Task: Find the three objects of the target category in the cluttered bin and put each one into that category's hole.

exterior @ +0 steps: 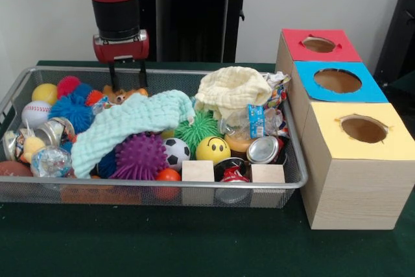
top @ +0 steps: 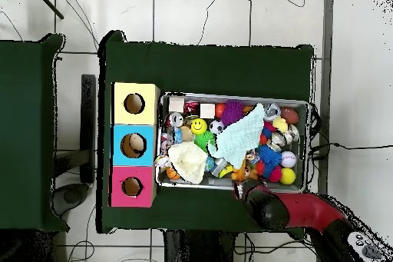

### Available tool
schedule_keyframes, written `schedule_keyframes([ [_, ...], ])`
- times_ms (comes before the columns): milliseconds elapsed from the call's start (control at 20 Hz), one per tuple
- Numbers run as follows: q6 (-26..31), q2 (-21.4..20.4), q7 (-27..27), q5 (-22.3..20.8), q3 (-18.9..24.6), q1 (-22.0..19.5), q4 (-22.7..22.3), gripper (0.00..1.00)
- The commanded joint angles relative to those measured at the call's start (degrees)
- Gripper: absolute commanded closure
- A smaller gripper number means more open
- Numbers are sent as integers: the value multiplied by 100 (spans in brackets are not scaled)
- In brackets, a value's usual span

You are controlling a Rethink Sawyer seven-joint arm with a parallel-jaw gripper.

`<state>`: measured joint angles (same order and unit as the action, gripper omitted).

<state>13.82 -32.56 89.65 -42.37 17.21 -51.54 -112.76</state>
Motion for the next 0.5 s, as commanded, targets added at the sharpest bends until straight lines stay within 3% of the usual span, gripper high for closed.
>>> schedule_keyframes([
  [50, 461, -63, -663, -337, 483, -183, 881, 0],
  [500, 414, 386, -638, -491, 516, -143, 1153, 0],
])
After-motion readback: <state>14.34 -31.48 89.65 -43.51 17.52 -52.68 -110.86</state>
